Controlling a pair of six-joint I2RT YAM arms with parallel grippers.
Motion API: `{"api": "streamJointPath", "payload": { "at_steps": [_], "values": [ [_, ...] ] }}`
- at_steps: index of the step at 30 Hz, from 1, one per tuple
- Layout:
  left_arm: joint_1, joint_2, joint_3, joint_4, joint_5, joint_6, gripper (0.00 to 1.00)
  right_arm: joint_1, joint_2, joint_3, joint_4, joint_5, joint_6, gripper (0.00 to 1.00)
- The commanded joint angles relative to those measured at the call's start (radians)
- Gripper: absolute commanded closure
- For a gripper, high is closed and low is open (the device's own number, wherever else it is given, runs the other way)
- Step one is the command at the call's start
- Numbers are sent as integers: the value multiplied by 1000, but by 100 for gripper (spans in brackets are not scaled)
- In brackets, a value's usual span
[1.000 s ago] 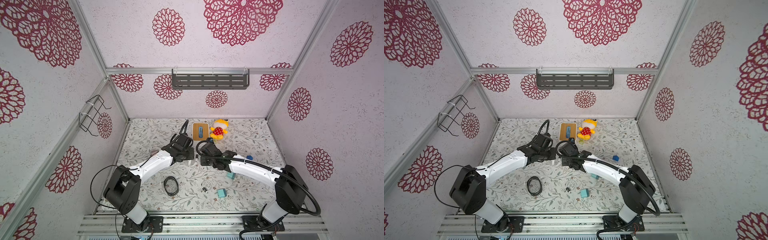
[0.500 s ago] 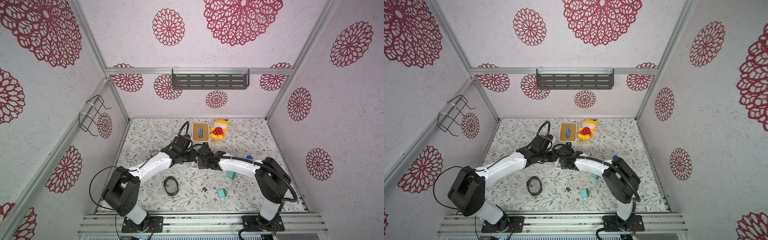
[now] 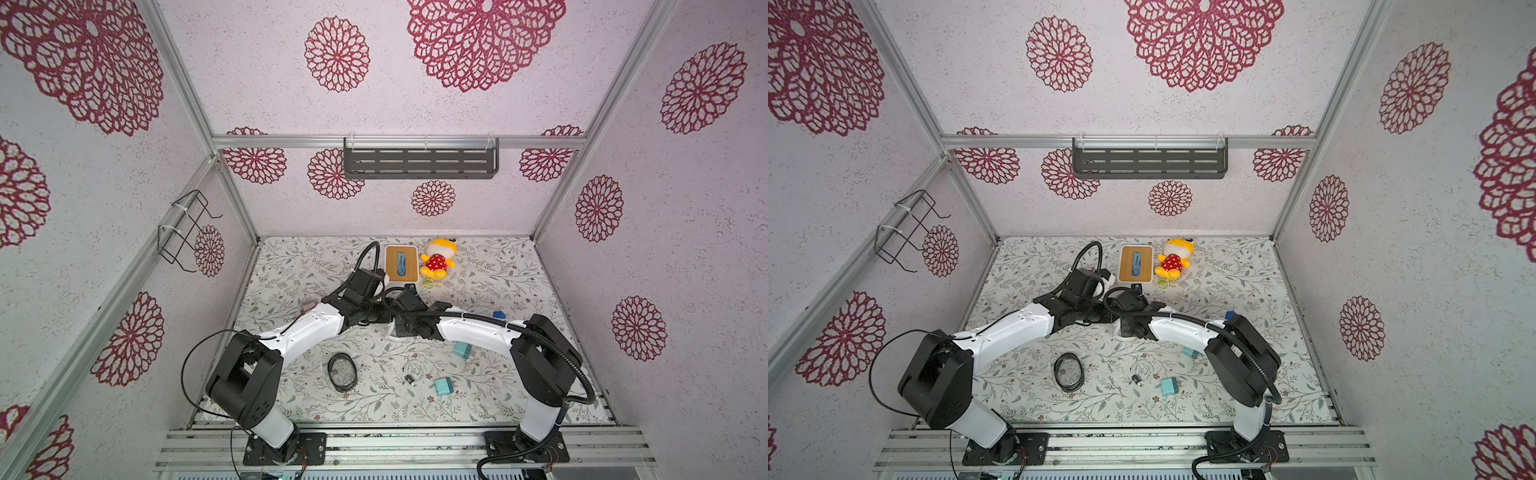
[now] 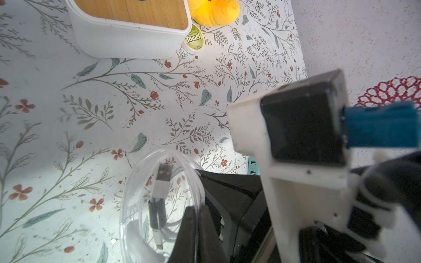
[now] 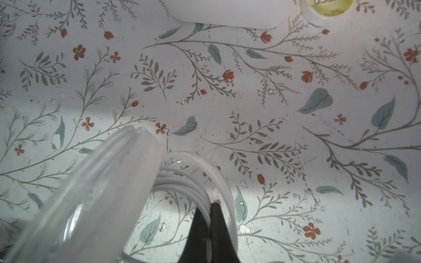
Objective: Pack away charging kits
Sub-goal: Place the charging cable in the storage bag, then pick up the plug from the center of the board.
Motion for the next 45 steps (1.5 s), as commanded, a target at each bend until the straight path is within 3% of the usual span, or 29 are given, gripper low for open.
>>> {"api": "streamJointPath", "payload": {
  "at_steps": [1, 6, 9, 17, 30, 38, 45],
  "values": [
    [-3, -5, 9, 53, -15, 12, 100, 3, -26, 11, -15, -11, -15, 100],
    [-3, -62, -27, 50, -151, 0, 100, 4, -52, -6, -9, -21, -5, 90],
    [-2, -103, -61, 75, -191, 3, 100, 4, -70, -17, -1, -35, 1, 82],
    [-20, -174, -117, 118, -272, 12, 100, 3, -124, -26, 11, -100, 11, 72],
    [-26, -123, -60, 1, -479, 4, 100, 4, -286, -97, -35, -72, 31, 32],
    [-26, -39, 16, -86, -494, 3, 100, -14, -412, -220, -170, 116, 105, 28],
    [-25, -69, -1, -76, -486, 9, 100, -111, -502, -411, -78, 130, 87, 21]
  ]
}}
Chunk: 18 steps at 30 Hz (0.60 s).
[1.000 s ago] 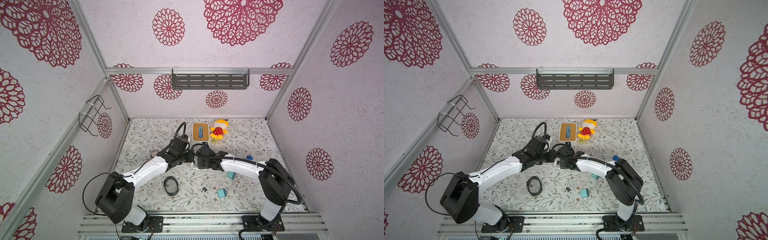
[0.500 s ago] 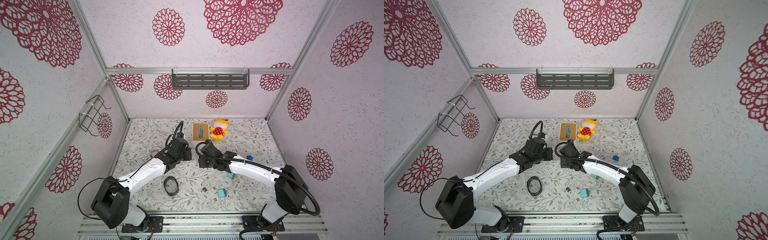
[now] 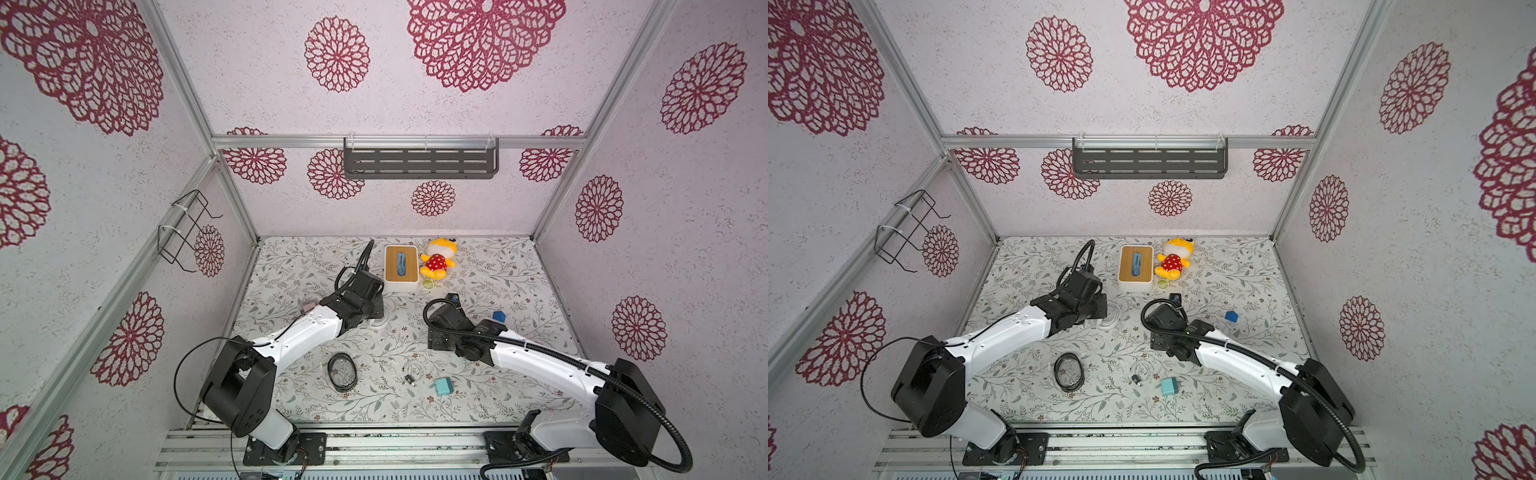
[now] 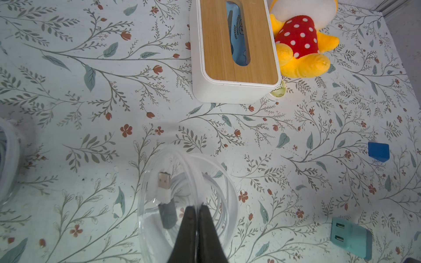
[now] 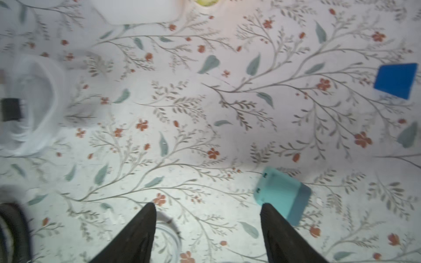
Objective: Pack away charging kits
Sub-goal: Pick up the plug from the center of the board.
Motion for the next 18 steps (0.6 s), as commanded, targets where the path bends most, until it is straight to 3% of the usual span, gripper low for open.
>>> {"api": "streamJointPath", "payload": {
  "at_steps": [1, 4, 9, 13, 18],
  "values": [
    [-5, -29, 2, 2, -11, 10, 100, -53, -20, -47, 51, 21, -18, 21],
    [-5, -30, -2, 9, -7, 12, 100, -110, 49, -70, 113, -47, -53, 21],
    [-5, -25, 1, 13, 0, 15, 100, -138, 169, -39, 126, 2, -81, 21],
    [-5, -24, -1, 19, 7, 17, 100, -151, 192, -40, 137, 3, -85, 20],
    [-5, -9, 4, 22, 15, 18, 100, -153, 184, -76, 184, -91, -84, 20]
  ]
}}
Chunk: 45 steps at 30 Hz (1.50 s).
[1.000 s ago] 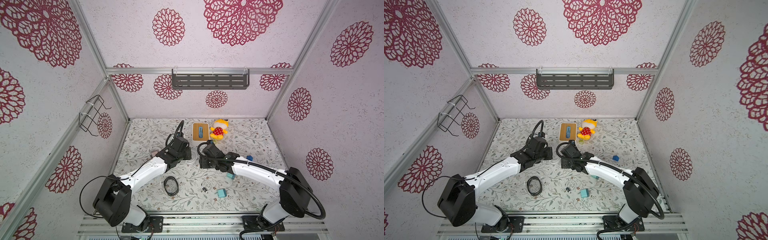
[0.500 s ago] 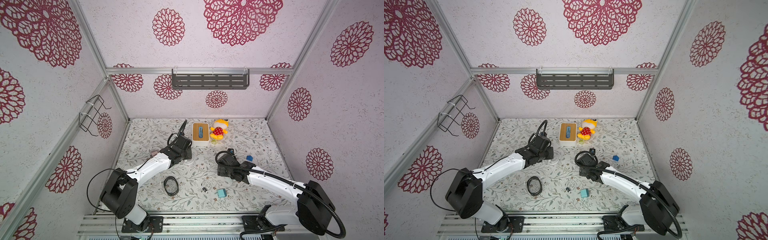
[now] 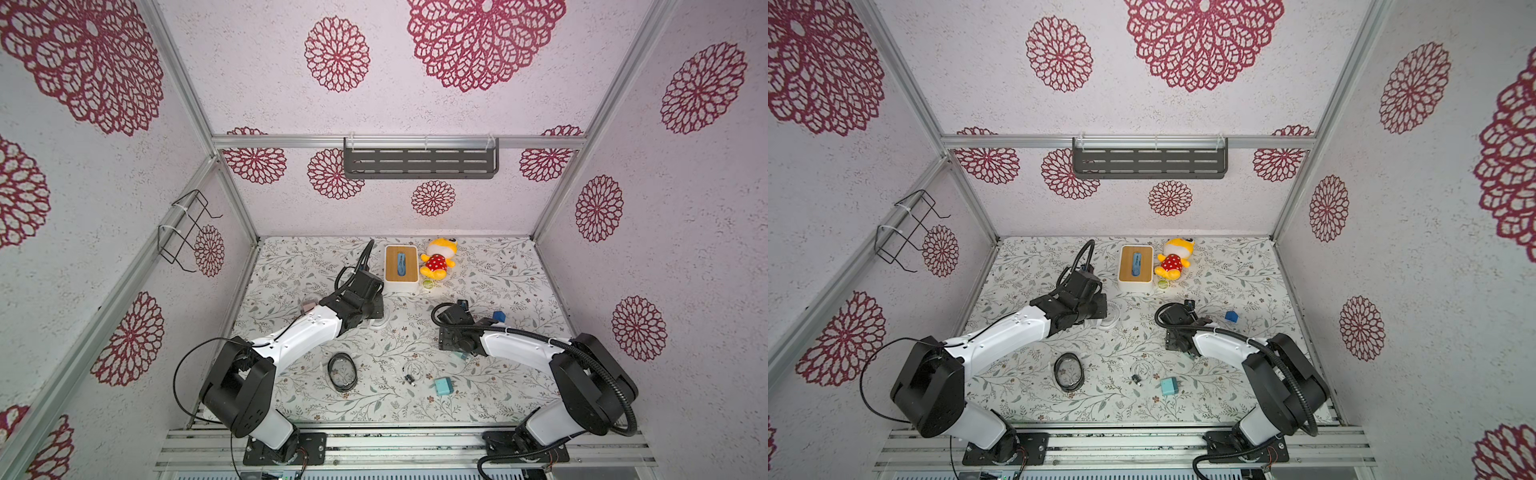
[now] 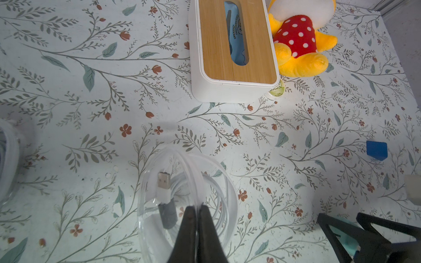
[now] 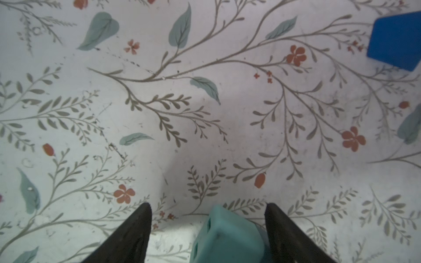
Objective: Pack away charging kits
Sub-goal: Pick up the plug from the center of the board.
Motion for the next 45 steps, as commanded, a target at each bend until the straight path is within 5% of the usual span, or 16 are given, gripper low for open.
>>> {"api": "streamJointPath", "payload": {
  "at_steps": [1, 14, 23, 37, 45],
  "values": [
    [-5, -3, 5, 19, 8, 14, 100, -3, -19, -21, 39, -68, -3, 20],
    [-5, 8, 11, 17, 20, 15, 100, 67, -113, -78, 12, -71, 71, 24],
    [-4, 16, 15, 16, 27, 12, 100, 74, 7, -13, -57, 4, 93, 39],
    [-5, 17, 17, 15, 49, 17, 100, 91, 6, 48, -74, 6, 113, 77],
    [3, 22, 12, 41, 129, 5, 100, 101, -75, 153, -119, 3, 125, 84]
  ]
}}
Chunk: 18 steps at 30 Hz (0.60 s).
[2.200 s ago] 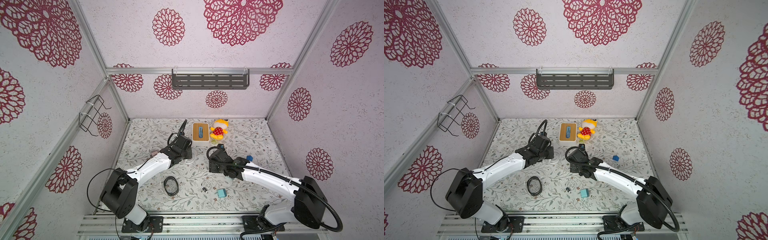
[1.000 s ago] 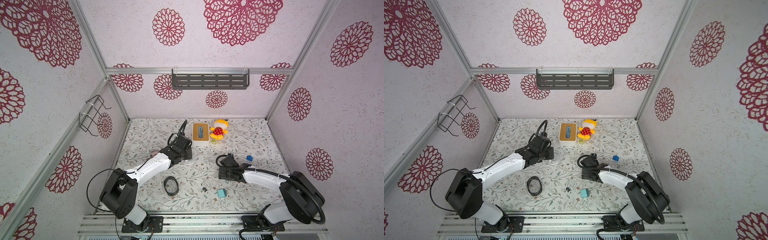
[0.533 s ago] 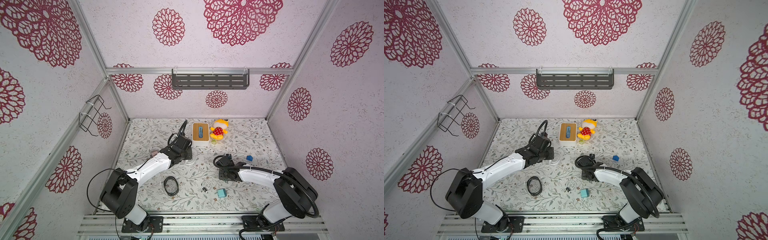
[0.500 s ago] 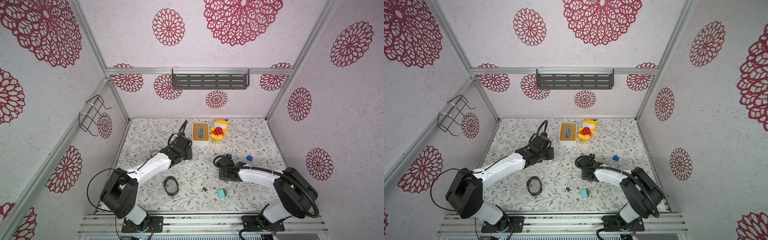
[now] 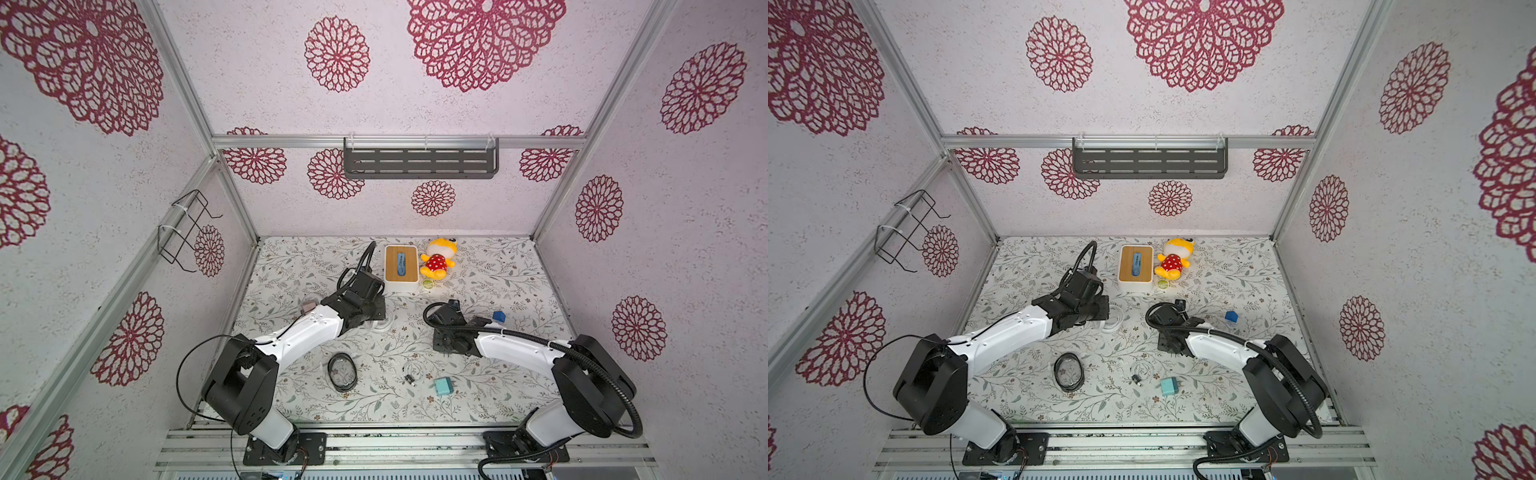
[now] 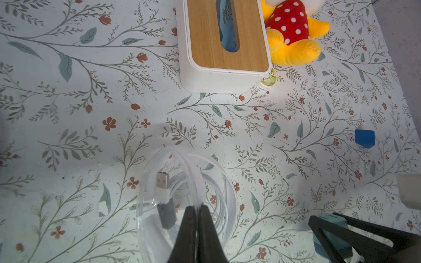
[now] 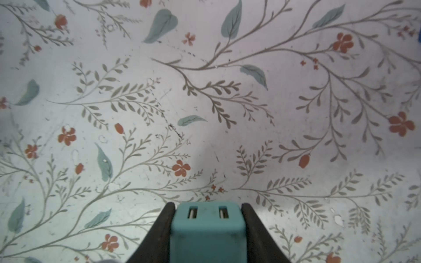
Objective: Pack away charging kits
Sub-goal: Pick up the plug from the center of the board, then place the plug in the storage bag.
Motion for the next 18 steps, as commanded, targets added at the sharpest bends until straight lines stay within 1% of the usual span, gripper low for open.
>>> {"api": "streamJointPath", "payload": {
  "at_steps": [1, 6, 10, 12, 18],
  "values": [
    [7, 9, 10, 40, 68, 0, 100, 21, -75, 82, -47, 30, 30, 84],
    [30, 11, -10, 77, 139, -16, 100, 72, -109, 166, -36, 8, 38, 84],
    [37, 20, -18, 110, 205, -18, 100, 106, -84, 252, -52, -33, 40, 86],
    [38, 36, -15, 119, 226, -22, 100, 122, -61, 294, -69, -25, 33, 87],
    [36, 43, -18, 142, 269, -37, 100, 126, -15, 301, 39, -43, 36, 89]
  ]
}}
